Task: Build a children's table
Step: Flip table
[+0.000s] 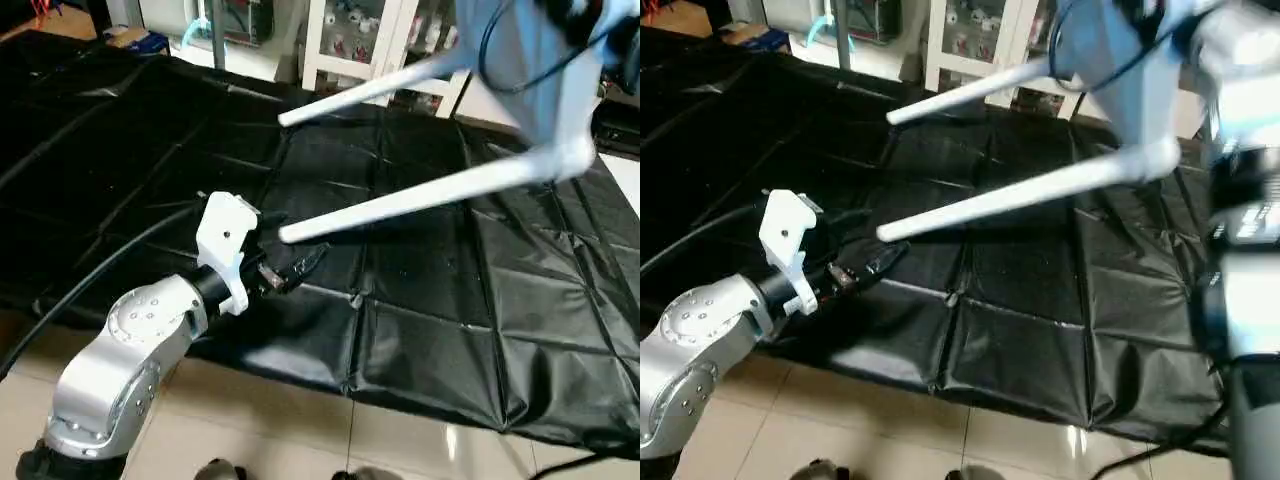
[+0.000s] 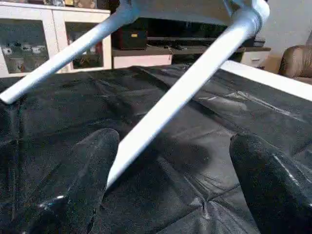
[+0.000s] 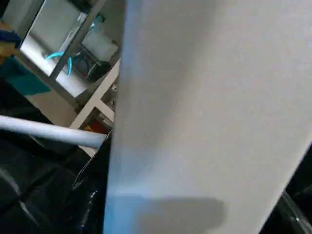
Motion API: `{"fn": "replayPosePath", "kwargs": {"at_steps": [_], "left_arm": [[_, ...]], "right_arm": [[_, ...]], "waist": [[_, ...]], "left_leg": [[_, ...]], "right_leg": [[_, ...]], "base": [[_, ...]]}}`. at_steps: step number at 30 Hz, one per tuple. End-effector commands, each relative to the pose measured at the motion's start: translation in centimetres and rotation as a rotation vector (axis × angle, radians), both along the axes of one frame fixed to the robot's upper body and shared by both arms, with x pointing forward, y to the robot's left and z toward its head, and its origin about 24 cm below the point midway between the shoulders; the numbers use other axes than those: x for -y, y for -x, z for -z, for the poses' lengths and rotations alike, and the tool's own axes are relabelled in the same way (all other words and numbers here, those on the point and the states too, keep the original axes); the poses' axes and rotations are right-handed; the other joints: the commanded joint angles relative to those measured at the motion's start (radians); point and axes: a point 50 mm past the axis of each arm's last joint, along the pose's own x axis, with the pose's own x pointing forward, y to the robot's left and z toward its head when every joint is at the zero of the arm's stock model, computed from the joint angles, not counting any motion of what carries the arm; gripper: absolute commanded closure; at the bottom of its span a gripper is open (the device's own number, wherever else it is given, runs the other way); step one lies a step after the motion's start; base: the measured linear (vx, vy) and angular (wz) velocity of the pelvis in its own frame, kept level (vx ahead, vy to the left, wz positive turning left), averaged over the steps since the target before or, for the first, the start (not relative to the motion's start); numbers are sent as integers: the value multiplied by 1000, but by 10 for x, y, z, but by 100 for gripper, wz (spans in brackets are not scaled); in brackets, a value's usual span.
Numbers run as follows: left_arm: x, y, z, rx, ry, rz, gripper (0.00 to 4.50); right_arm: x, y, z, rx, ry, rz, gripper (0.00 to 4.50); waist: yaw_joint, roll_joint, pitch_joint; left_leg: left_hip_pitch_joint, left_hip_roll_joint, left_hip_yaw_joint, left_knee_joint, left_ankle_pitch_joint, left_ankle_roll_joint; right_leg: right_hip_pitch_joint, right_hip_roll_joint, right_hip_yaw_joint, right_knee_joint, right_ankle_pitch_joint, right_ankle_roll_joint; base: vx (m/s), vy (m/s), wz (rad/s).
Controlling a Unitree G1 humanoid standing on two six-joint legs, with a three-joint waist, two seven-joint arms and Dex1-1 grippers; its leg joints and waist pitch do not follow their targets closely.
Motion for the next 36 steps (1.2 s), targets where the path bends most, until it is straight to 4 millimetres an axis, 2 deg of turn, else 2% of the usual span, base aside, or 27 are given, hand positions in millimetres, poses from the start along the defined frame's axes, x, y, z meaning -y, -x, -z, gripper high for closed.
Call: {"fn": "replayPosePath", "kwargs": {"at_steps": [1, 4, 5, 7, 8, 10, 12, 13, 15, 17, 19, 22, 23, 27, 28, 36], "left_arm": [[4, 1, -5, 26, -5, 15, 43], [4, 2, -5, 27, -6, 16, 43], [4, 2, -5, 27, -6, 16, 43], [4, 2, -5, 29, -4, 16, 43], [5, 2, -5, 29, -2, 15, 43], [6, 2, -5, 30, 1, 14, 43], [6, 2, -4, 30, 3, 12, 43], [7, 2, -4, 31, 9, 11, 43], [8, 2, -4, 31, 13, 10, 43], [9, 2, -4, 32, 15, 10, 43], [9, 3, -3, 33, 17, 10, 43], [9, 3, -3, 33, 19, 9, 43], [9, 3, -3, 32, 19, 9, 43], [11, 4, -2, 34, 25, 12, 43], [11, 4, -2, 34, 26, 12, 43], [13, 4, -2, 33, 31, 15, 43]], "right_arm": [[2, 9, -31, 40, 236, 26, 261], [1, 9, -41, 7, 335, 44, 261], [1, 10, -44, 4, 354, 51, 261], [0, 10, -51, -5, 407, 71, 261], [1, 11, -56, -8, 448, 94, 261], [3, 13, -66, -9, 518, 140, 261], [3, 14, -68, -9, 532, 151, 261], [4, 14, -69, -18, 554, 168, 261], [6, 14, -69, -33, 571, 181, 261], [8, 14, -69, -57, 600, 204, 262], [11, 14, -68, -76, 623, 220, 263], [13, 13, -65, -115, 645, 217, 264], [13, 13, -64, -127, 651, 216, 264], [15, 12, -59, -175, 691, 217, 264], [16, 12, -58, -180, 696, 217, 264], [12, 9, -51, -206, 704, 177, 264]], "waist": [[-4, -4, -80], [-6, -5, -78], [-6, -8, -75], [-7, -4, -73], [-10, -9, -72], [-11, -13, -68], [-10, -5, -65], [-11, -11, -64], [-13, -7, -65], [-14, -8, -70], [-14, -11, -73], [-15, -14, -76], [-16, -14, -76], [-17, -18, -73], [-17, -24, -74], [-18, -22, -71]], "left_leg": [[28, 37, -15, -56, -135, -7], [27, 38, -16, -55, -152, -9], [26, 37, -14, -56, -168, -9], [26, 39, -17, -56, -181, -17], [26, 39, -16, -56, -194, -20], [27, 41, -17, -57, -226, -28], [34, 42, -19, -58, -271, -48], [35, 43, -19, -60, -280, -56], [35, 44, -22, -62, -288, -68], [36, 45, -24, -63, -282, -84], [34, 45, -22, -58, -240, -81], [27, 43, -21, -55, -191, -73], [27, 43, -20, -54, -185, -68], [24, 44, -19, -53, -182, -61], [25, 45, -19, -53, -181, -60], [26, 45, -21, -54, -219, -70]], "right_leg": [[54, -53, 42, -59, -127, -183], [51, -53, 42, -60, -147, -187], [49, -53, 42, -65, -168, -184], [47, -55, 42, -64, -188, -179], [44, -53, 42, -66, -204, -176], [39, -55, 42, -69, -253, -165], [30, -53, 43, -75, -290, -150], [29, -52, 43, -75, -287, -143], [29, -51, 42, -73, -278, -142], [29, -49, 39, -66, -225, -145], [29, -48, 39, -59, -150, -162], [40, -50, 40, -50, -92, -171], [40, -49, 40, -49, -80, -175], [42, -53, 43, -50, -90, -176], [42, -53, 42, -52, -94, -175], [39, -54, 42, -56, -151, -164]], "base": [[0, 0, 0], [0, 0, 0], [0, 0, 0], [0, 0, 0], [0, 0, 0], [0, 0, 0], [0, 0, 0], [0, 0, 0], [0, 0, 0], [0, 0, 0], [0, 0, 0], [0, 0, 0], [0, 0, 0], [0, 0, 0], [0, 0, 0], [0, 0, 0]]}}
